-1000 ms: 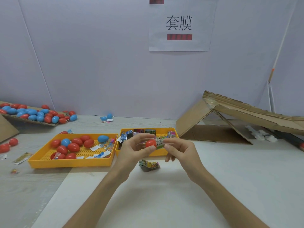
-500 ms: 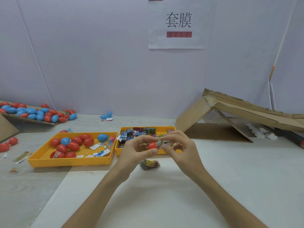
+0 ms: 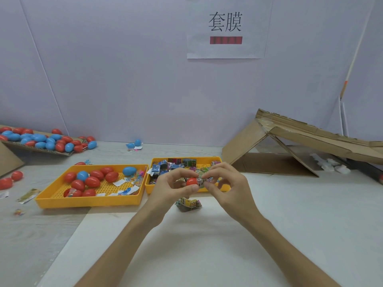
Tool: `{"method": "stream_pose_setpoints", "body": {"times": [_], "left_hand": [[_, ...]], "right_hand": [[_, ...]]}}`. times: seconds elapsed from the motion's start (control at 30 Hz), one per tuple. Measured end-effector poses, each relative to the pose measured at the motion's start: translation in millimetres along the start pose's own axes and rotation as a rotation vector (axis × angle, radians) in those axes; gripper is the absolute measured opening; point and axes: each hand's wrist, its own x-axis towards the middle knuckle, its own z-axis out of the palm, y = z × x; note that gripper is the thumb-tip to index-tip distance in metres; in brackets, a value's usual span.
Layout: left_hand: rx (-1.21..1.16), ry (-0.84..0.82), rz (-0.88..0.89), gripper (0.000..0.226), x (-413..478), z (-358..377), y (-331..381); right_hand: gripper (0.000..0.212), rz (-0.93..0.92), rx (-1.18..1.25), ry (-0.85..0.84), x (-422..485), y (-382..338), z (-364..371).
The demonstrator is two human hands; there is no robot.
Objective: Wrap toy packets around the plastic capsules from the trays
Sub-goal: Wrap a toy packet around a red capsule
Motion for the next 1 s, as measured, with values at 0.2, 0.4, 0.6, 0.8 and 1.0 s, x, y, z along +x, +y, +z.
{"method": "stream_pose_setpoints", "body": {"times": [0.2,0.4,0.6,0.8,1.0], "left_hand": [[0.0,0.004,-0.003,0.025,-0.2,0.8,0.6],[0.016,0.003,-0.005,0.027,0.1,0.4,-0.9],[0.019,0.002,-0.007,0.028,0.6,0.3,-0.9],[0.022,-0.009,-0.019,0.027,0.6,0.2,-1.0],[0.014,-0.015,-0.02,0.027,1.2,0.0,-0.7]], "right_hand": [[0.012,-0.053,-0.053,-0.013,-0.9,-1.2,-0.7],[0.01,-0.052,-0.044,-0.021,-1.4,-3.5,-0.2],[0.013,-0.007,-0.027,-0.023,-1.6,-4.5,0.7],[0.015,0.047,0.076,-0.014,-1.5,-5.5,1.4],[0.014,0.069,0.119,-0.03,-1.4,-4.9,2.3]]}}
